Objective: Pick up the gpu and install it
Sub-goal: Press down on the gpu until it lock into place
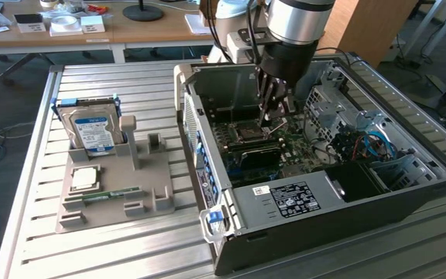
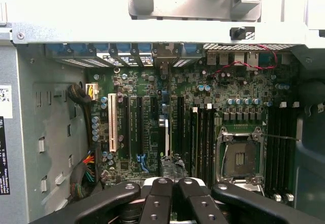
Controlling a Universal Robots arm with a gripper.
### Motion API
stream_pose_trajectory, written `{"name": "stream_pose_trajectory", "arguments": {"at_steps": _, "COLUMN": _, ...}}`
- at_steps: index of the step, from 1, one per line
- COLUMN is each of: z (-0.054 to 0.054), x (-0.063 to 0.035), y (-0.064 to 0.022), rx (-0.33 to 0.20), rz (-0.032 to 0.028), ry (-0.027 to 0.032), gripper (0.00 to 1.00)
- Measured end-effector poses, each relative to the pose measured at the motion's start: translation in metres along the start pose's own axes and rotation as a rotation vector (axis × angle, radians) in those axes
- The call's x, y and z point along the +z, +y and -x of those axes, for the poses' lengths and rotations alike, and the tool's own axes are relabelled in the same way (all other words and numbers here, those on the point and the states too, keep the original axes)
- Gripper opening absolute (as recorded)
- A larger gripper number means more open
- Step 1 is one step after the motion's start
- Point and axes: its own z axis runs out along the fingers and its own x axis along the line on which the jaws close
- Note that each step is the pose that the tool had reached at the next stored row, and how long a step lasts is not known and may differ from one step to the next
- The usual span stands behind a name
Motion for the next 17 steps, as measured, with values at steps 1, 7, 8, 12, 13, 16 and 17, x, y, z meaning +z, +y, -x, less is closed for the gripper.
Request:
{"name": "stream_pose_trajectory", "arguments": {"at_steps": 1, "z": 0.0000, "x": 0.0002, "y": 0.0000, "rx": 0.000, "rz": 0.0000, "ry": 0.0001, "gripper": 0.11}}
{"name": "stream_pose_trajectory", "arguments": {"at_steps": 7, "z": -0.0001, "x": 0.0034, "y": 0.0001, "rx": 0.000, "rz": -0.0001, "ry": -0.0002, "gripper": 0.11}}
{"name": "stream_pose_trajectory", "arguments": {"at_steps": 8, "z": -0.0002, "x": 0.0045, "y": 0.0001, "rx": 0.000, "rz": 0.0000, "ry": -0.0001, "gripper": 0.11}}
{"name": "stream_pose_trajectory", "arguments": {"at_steps": 12, "z": -0.0003, "x": 0.0085, "y": 0.0001, "rx": 0.000, "rz": 0.0000, "ry": 0.0000, "gripper": 0.11}}
{"name": "stream_pose_trajectory", "arguments": {"at_steps": 13, "z": -0.0003, "x": 0.0084, "y": 0.0001, "rx": 0.000, "rz": 0.0000, "ry": 0.0000, "gripper": 0.11}}
{"name": "stream_pose_trajectory", "arguments": {"at_steps": 16, "z": -0.0003, "x": 0.0085, "y": 0.0001, "rx": 0.000, "rz": 0.0000, "ry": 0.0000, "gripper": 0.11}}
{"name": "stream_pose_trajectory", "arguments": {"at_steps": 17, "z": -0.0003, "x": 0.0085, "y": 0.0002, "rx": 0.000, "rz": 0.0000, "ry": 0.0000, "gripper": 0.11}}
